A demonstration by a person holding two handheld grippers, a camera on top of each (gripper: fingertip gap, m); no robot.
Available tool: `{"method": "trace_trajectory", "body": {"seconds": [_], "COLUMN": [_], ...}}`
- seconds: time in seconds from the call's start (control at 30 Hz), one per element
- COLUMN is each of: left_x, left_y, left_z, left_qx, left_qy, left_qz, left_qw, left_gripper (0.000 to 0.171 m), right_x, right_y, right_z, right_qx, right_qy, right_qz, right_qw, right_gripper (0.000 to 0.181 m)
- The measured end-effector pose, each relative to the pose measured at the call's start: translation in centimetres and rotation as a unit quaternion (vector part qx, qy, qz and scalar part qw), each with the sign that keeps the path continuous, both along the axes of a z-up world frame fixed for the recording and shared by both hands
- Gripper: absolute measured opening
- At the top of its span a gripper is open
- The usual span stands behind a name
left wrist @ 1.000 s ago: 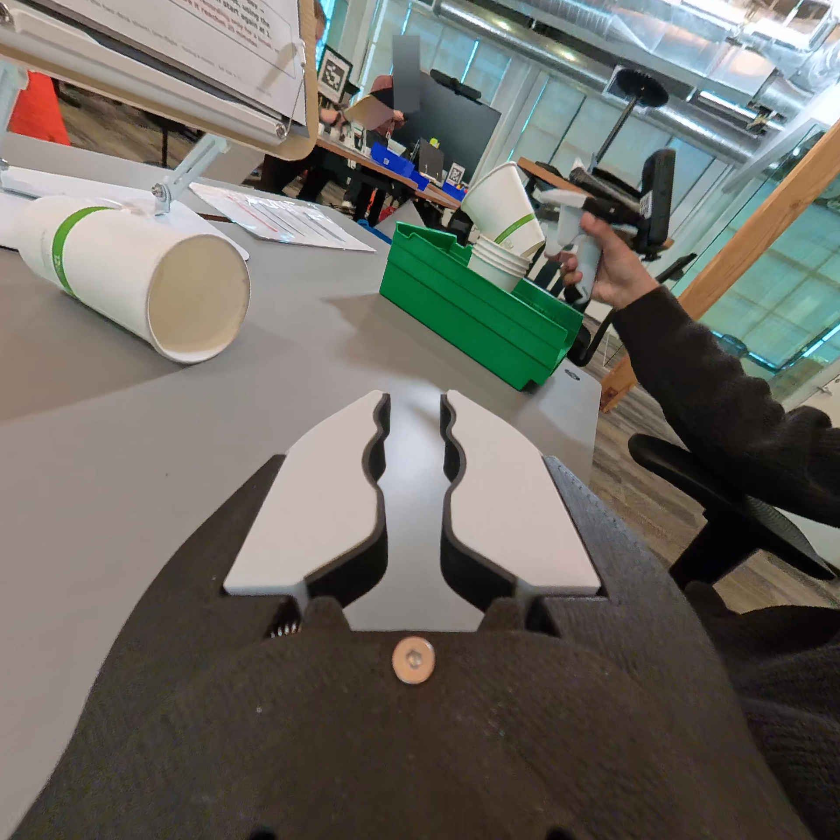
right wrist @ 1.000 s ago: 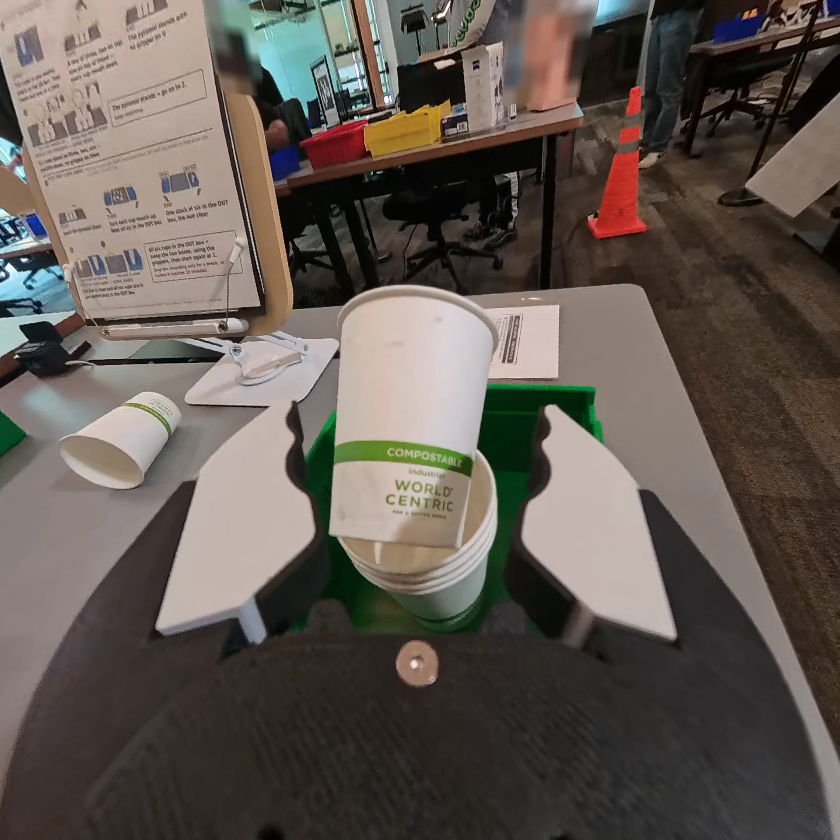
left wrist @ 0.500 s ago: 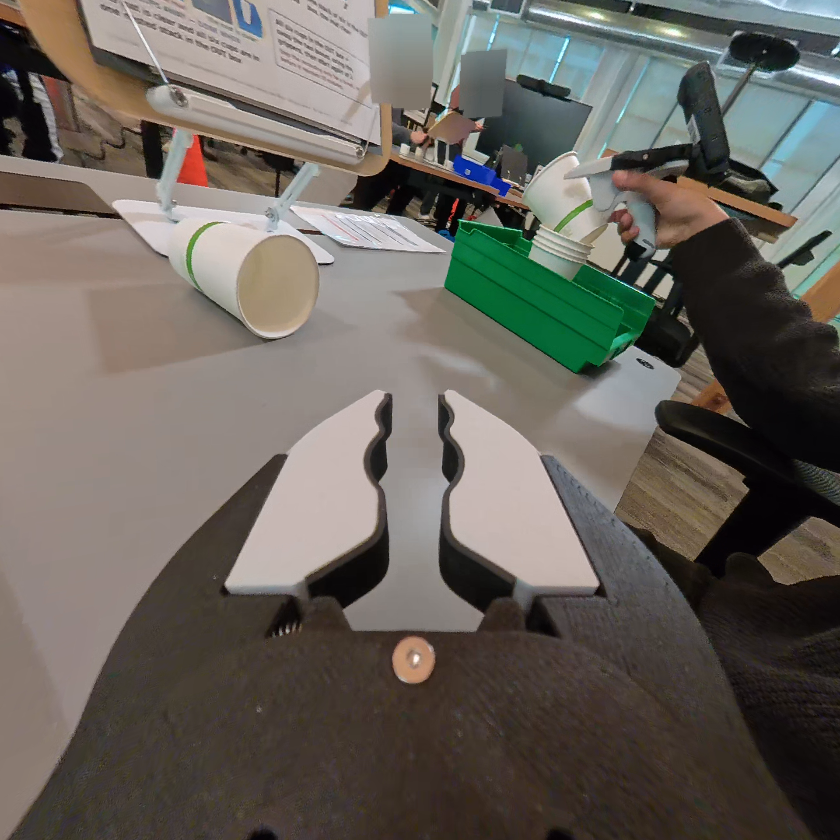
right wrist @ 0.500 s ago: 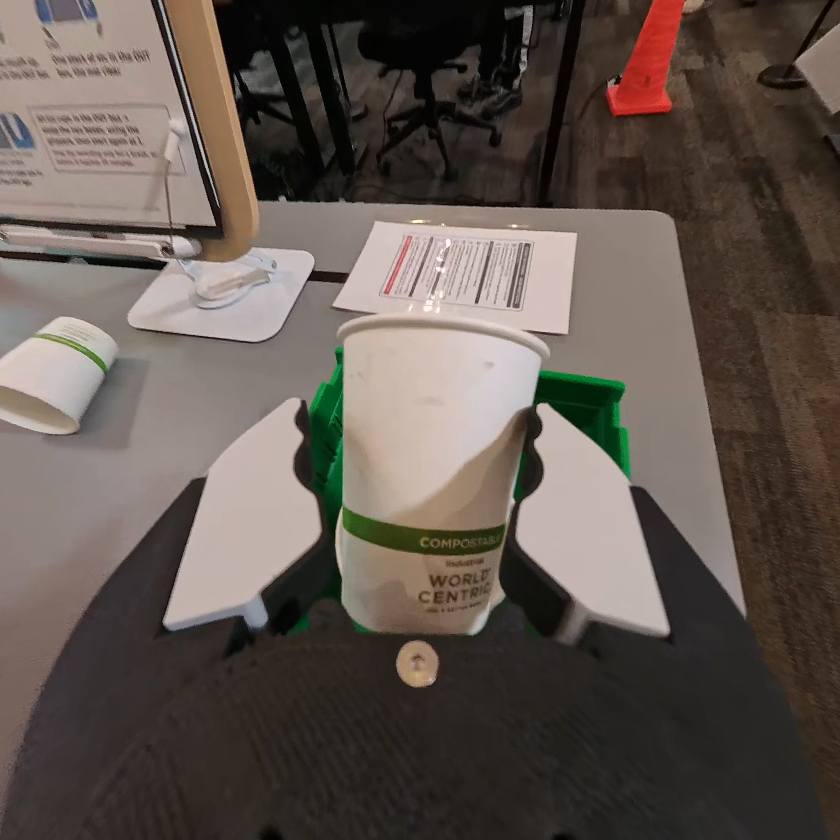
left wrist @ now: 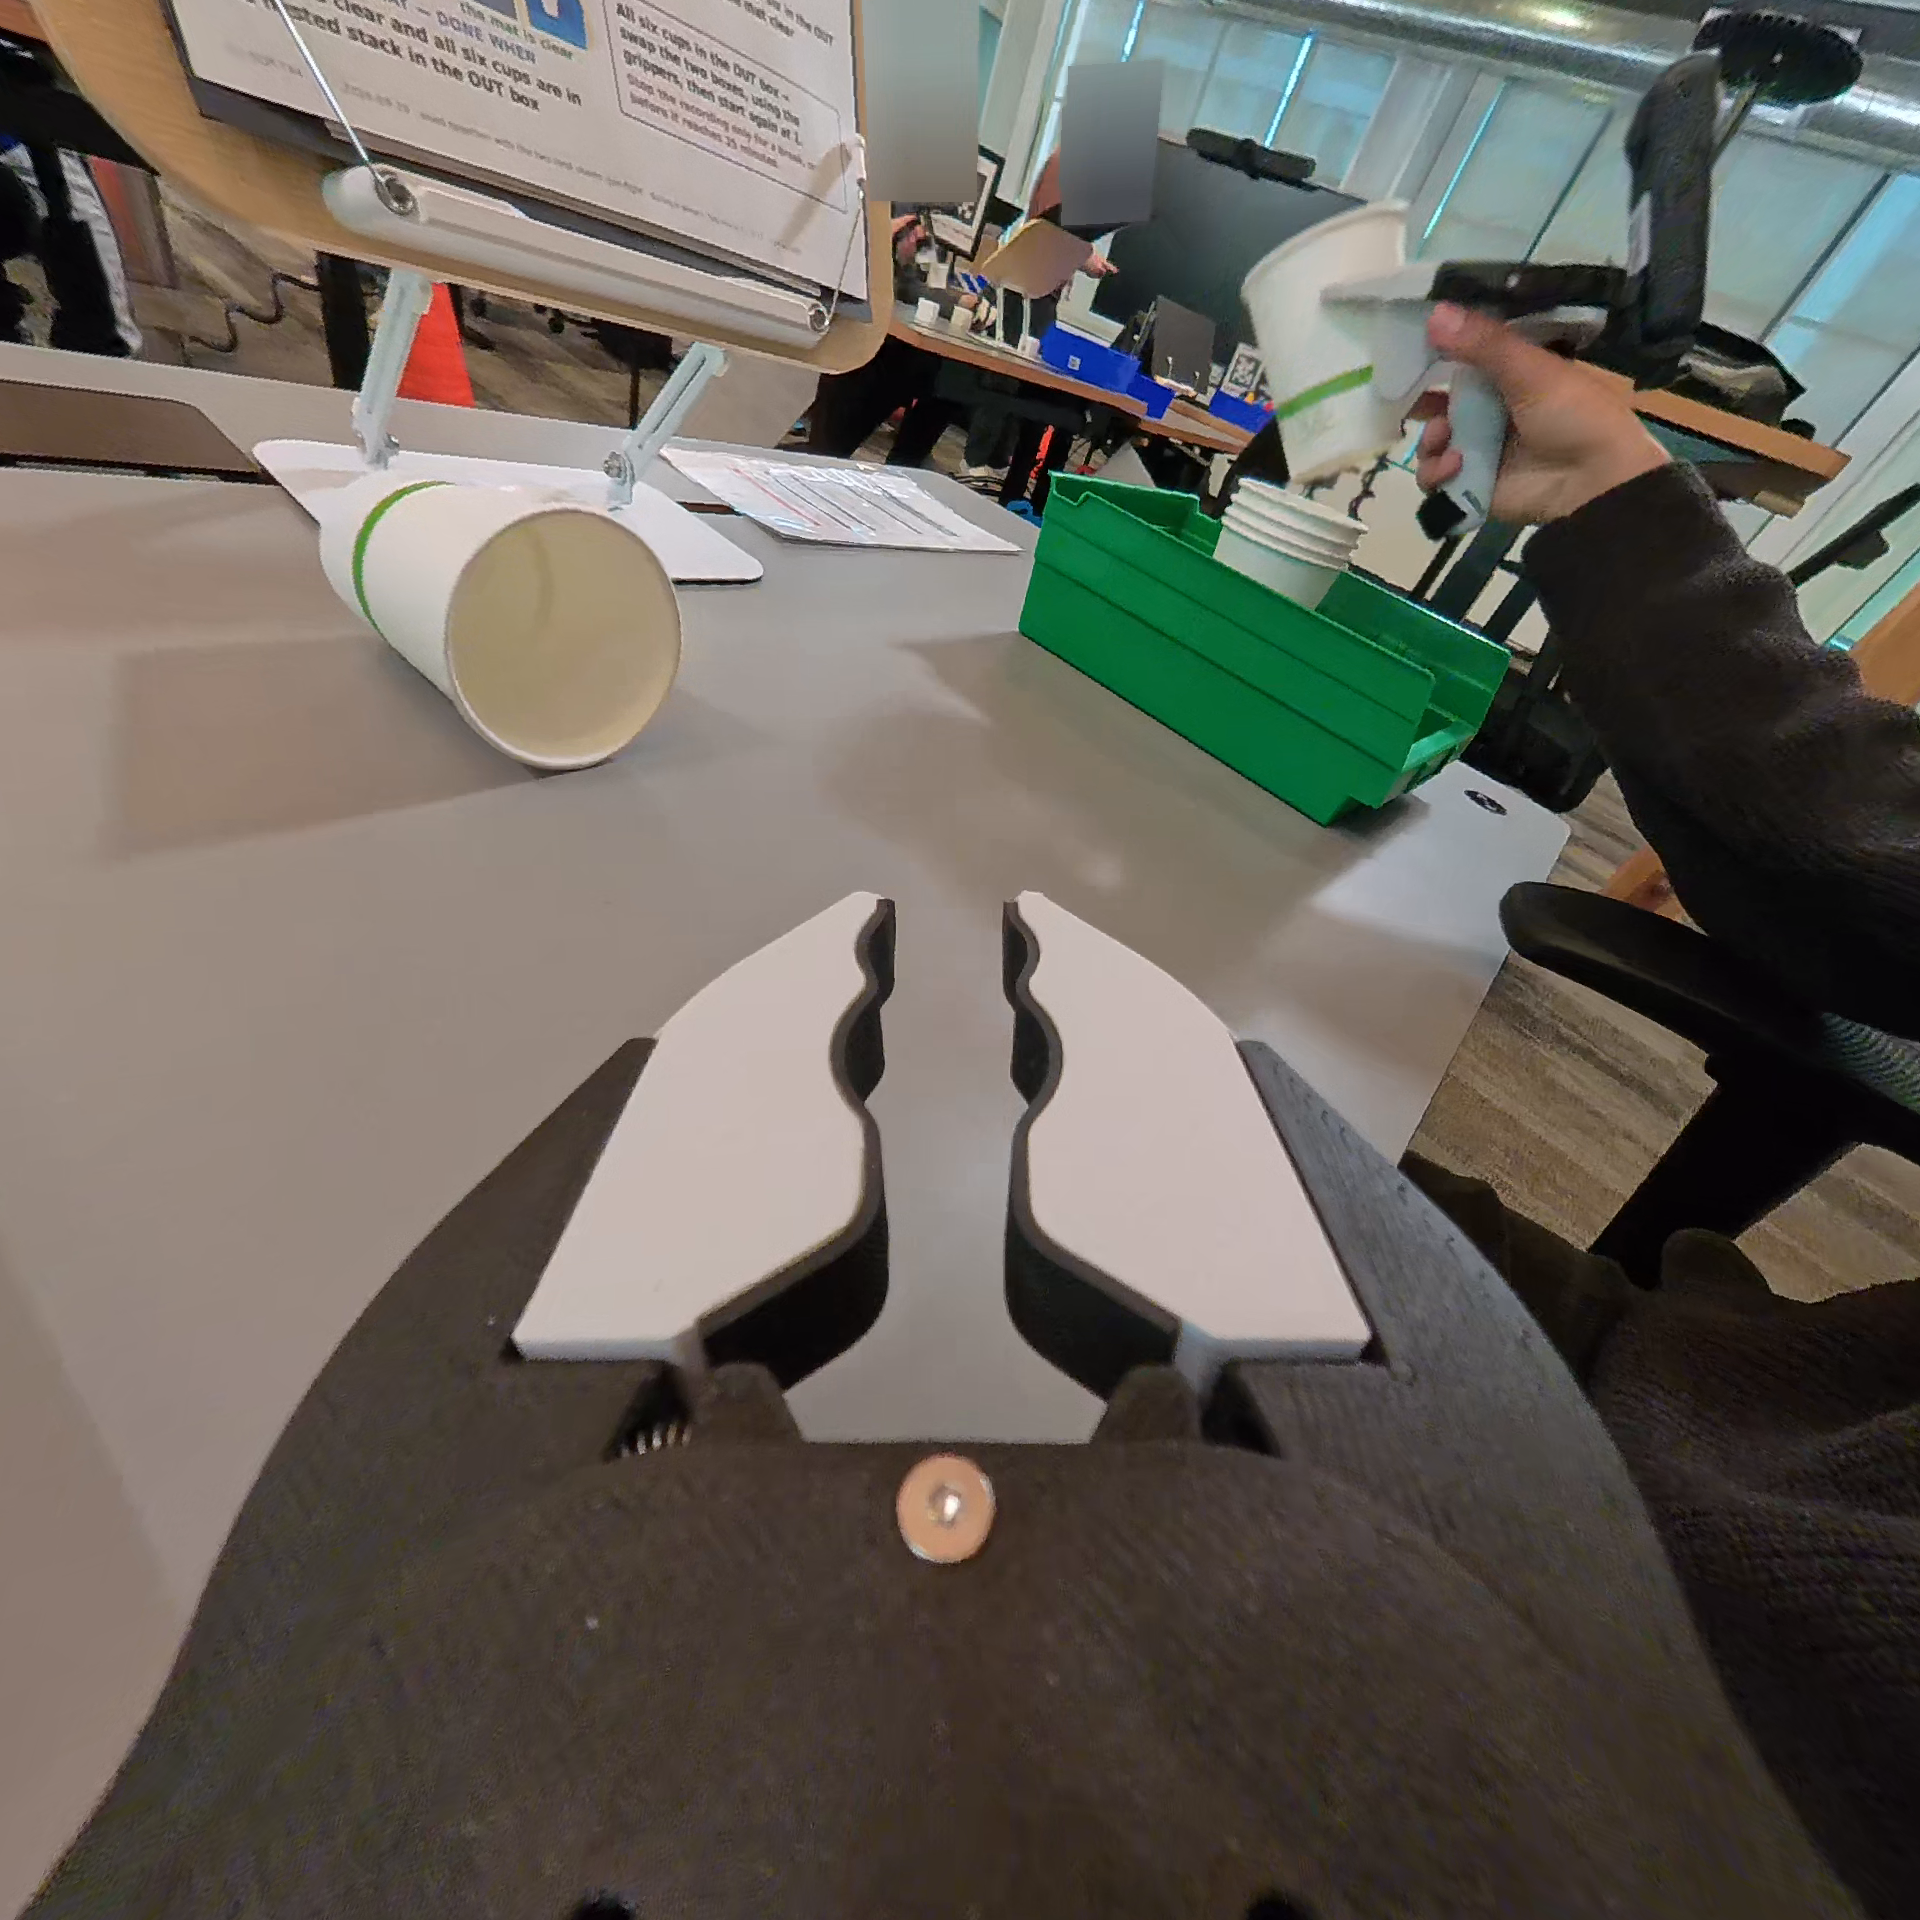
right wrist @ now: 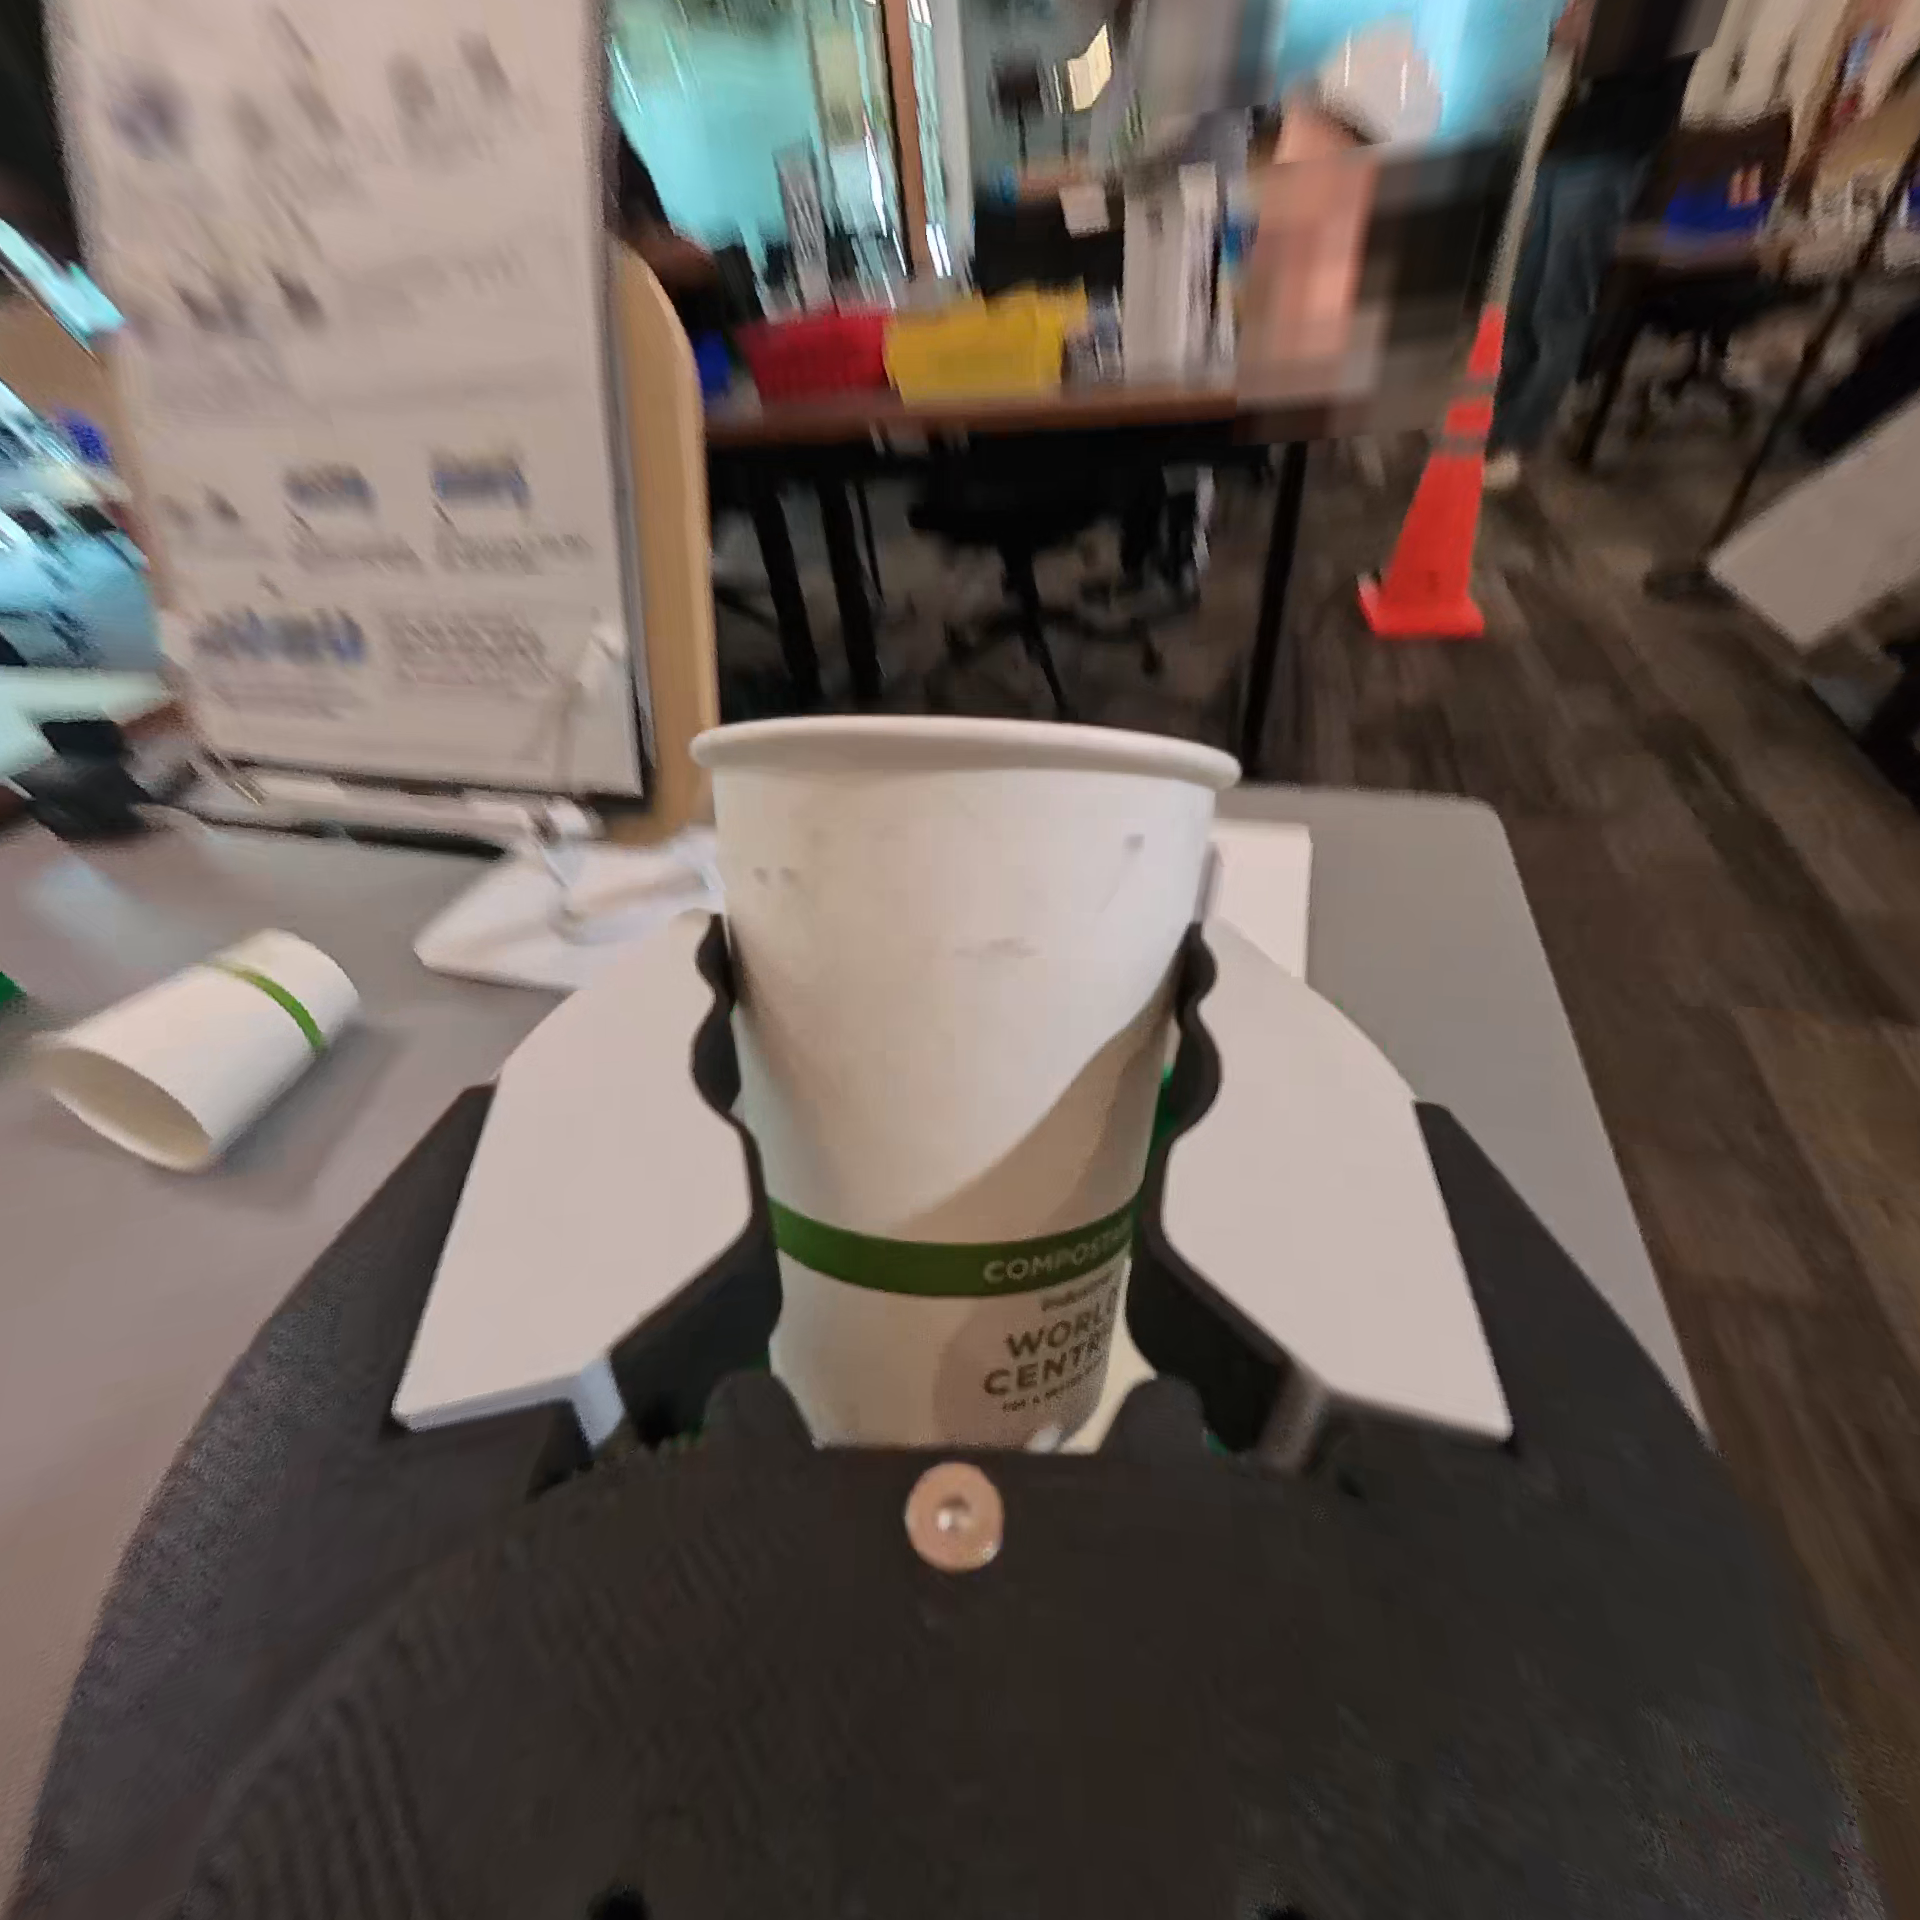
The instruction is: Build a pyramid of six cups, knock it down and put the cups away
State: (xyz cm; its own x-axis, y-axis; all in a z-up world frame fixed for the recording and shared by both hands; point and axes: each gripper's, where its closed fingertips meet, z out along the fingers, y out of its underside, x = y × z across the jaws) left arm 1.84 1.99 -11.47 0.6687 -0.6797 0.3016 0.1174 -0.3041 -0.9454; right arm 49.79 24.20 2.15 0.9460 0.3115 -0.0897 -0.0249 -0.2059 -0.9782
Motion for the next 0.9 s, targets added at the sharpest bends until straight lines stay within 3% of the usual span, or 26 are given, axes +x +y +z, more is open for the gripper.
{"method": "trace_trajectory", "body": {"seconds": [0.1, 0.2, 0.9], "left_x": [0.3, 0.5, 3.5], "left_y": [0.1, 0.2, 1.5], "left_z": [-0.1, 0.0, 0.1], "left_qx": [0.001, 0.002, 0.006], "left_qy": [0.005, 0.005, 0.009], "left_qz": [-0.005, -0.009, -0.060], "left_qw": [1.000, 1.000, 0.998], "left_gripper": [0.020, 0.020, 0.021], "right_x": [-0.1, 0.5, 2.0], "right_y": [-1.1, -2.1, -5.3], "right_z": [3.7, 4.8, 0.1], "right_qx": [0.111, 0.181, 0.298], "right_qy": [0.071, 0.096, 0.022], "right_qz": [0.025, 0.040, 0.009], "right_qw": [0.991, 0.978, 0.954], "right_gripper": [0.083, 0.083, 0.082]}}
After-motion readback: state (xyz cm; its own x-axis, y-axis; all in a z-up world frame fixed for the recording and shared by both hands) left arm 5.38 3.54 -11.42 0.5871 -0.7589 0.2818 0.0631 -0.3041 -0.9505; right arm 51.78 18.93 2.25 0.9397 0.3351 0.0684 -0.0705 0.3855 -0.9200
